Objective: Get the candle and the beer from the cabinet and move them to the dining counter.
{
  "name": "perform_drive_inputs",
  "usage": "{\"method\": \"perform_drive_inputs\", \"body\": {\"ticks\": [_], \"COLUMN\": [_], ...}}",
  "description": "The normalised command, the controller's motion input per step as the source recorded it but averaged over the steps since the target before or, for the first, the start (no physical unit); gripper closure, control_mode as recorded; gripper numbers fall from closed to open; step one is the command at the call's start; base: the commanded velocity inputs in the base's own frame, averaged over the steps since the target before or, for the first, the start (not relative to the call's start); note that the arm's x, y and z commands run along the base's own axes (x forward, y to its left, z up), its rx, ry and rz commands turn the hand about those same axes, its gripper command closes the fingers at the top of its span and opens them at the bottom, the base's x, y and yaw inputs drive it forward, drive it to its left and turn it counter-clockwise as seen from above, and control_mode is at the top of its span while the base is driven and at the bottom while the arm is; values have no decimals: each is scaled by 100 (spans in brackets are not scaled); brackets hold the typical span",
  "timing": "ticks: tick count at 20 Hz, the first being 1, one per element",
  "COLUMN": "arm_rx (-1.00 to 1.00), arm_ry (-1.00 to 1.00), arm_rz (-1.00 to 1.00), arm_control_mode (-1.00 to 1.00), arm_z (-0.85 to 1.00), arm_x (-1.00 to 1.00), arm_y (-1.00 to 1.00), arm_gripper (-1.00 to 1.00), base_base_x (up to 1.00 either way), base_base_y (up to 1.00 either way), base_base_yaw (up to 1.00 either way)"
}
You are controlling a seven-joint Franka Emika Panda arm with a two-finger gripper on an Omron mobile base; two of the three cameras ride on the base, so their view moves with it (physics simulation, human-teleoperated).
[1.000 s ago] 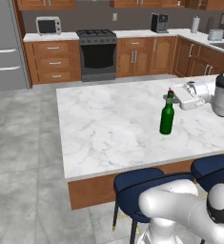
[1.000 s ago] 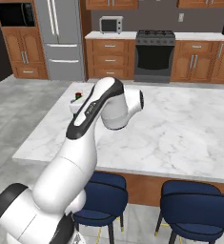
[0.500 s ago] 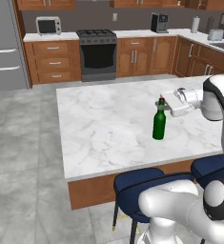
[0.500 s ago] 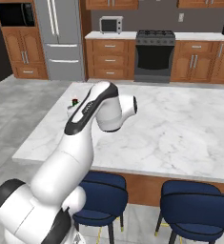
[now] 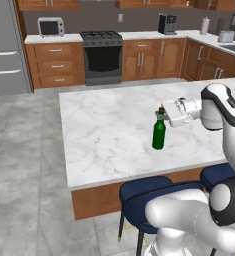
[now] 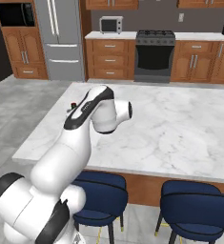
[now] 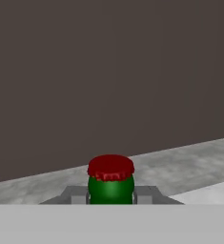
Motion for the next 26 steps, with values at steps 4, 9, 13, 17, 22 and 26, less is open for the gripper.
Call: {"method": "perform_drive_inputs", "body": {"ticks": [4, 9, 13, 17, 22, 26], "arm_rx": [0, 0, 0, -1, 0, 0], "arm_ry": [-2, -1, 0, 0, 0, 0], "arm_rz": [0, 0, 0, 0, 0, 0], "arm_control_mode": [-100, -100, -100, -100, -100, -100], "arm_z": [-16, -17, -16, -14, -16, -23], "arm_x": [32, 24, 22, 37, 35, 24], "arm_y": [1, 1, 1, 12, 8, 2], "arm_gripper": [100, 100, 100, 100, 100, 100], "base_base_x": [0, 0, 0, 0, 0, 0], "base_base_y": [0, 0, 0, 0, 0, 0], "base_base_yaw": [0, 0, 0, 0, 0, 0]}}
